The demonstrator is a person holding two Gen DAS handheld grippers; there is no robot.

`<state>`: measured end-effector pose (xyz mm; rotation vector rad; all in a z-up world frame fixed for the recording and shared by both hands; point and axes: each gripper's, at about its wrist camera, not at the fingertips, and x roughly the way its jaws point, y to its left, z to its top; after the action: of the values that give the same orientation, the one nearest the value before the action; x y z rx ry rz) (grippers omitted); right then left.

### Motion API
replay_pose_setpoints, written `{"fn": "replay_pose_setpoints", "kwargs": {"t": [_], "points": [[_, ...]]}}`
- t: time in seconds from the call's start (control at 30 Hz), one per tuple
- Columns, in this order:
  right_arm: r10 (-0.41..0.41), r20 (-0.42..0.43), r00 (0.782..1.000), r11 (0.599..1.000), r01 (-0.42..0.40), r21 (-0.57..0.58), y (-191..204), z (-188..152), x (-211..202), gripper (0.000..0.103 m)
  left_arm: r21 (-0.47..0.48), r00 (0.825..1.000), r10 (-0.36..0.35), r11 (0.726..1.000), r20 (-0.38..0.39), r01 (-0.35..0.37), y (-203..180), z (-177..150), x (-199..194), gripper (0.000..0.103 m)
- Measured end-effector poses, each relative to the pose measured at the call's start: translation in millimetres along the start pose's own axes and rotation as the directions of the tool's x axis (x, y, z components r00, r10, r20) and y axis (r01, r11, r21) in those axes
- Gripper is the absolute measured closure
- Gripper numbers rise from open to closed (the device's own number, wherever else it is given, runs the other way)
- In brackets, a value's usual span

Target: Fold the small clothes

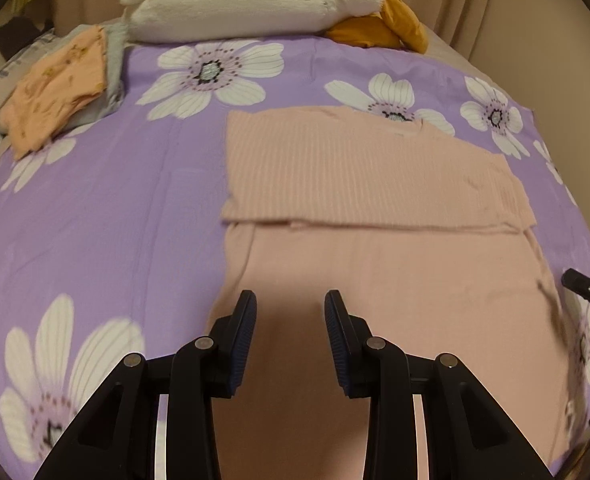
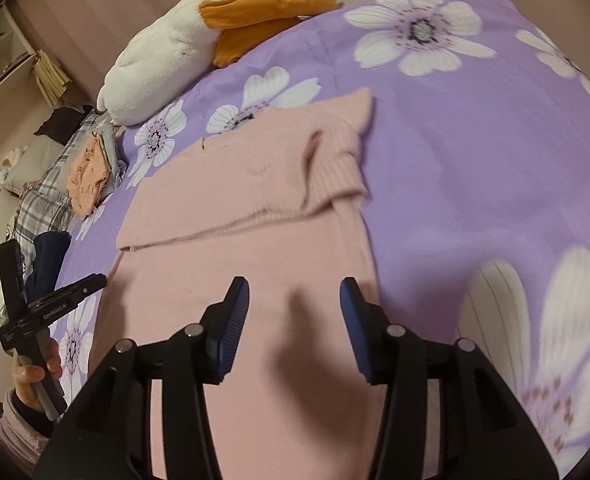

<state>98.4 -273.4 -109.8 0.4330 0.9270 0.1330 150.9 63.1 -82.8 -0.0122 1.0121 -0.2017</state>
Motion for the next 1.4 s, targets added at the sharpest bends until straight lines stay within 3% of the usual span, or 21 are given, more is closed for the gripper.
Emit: {"fn": "replay_pose_setpoints", "kwargs": {"t": [0.3,0.43,0.7,0.77,0.87,1.4], "points": [[-0.022,-0.018,1.000,0.997,0.023,0.072,-16.6,-41.0,-20.0,0.051,-0.026,1.000,0.015,1.000,-0.005,-0.015,5.5,-36.1,-23.7,0.069],[-0.022,-0.026,0.999,0.996,0.024,0.085,-19.3,-53.8,-24.5,0.051,-0.039,1.000,0.027,0.999,0.001,-0.026,7.5,-49.4,-31.3,0.060],[-0.024,-0.047,0.999,0.995,0.029,0.096,-24.0,-72.8,-32.6,0.048,-0.048,0.999,0.037,0.998,-0.001,-0.037,9.6,-68.0,-40.6,0.060],[-0.025,-0.048,0.999,0.995,0.029,0.094,-23.7,-77.1,-35.0,0.043,-0.052,0.999,0.037,0.998,-0.005,-0.037,10.2,-71.2,-41.3,0.053],[-0.020,-0.058,0.998,0.995,0.025,0.092,-23.7,-82.9,-37.8,0.042,-0.078,1.000,0.018,0.997,-0.009,-0.019,13.2,-78.1,-42.4,0.043],[0.099,-0.144,0.985,0.993,-0.089,0.073,-16.3,-116.0,-45.8,0.039,-0.131,0.993,-0.080,0.989,-0.090,0.068,22.4,-122.5,-43.6,0.042]]}}
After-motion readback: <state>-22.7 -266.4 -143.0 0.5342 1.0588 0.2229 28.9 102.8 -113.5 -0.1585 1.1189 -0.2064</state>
